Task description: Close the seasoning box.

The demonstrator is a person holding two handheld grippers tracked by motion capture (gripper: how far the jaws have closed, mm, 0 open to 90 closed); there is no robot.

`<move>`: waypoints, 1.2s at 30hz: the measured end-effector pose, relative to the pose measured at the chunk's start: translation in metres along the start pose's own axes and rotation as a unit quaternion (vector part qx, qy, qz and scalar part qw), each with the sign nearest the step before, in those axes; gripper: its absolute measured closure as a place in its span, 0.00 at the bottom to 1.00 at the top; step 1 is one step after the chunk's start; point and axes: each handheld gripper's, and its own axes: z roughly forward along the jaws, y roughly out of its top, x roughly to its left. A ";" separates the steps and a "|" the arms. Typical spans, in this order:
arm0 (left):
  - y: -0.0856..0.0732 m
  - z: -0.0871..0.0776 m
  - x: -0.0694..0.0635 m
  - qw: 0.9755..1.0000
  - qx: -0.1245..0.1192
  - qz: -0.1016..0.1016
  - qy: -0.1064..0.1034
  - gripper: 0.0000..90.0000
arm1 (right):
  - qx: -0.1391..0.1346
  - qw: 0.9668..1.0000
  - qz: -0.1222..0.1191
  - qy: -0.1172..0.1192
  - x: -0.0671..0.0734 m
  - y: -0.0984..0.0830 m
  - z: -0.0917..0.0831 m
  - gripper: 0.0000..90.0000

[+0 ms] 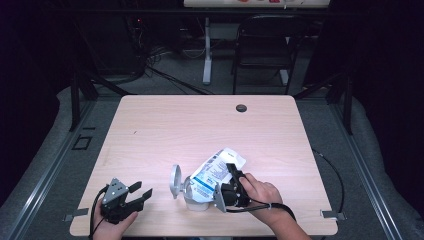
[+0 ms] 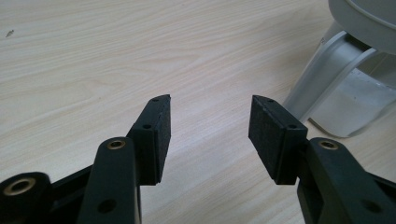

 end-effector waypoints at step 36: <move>0.000 0.000 0.000 1.000 -0.003 0.000 0.000 0.55 | -0.008 0.976 0.193 0.100 -0.017 -0.011 0.001 0.95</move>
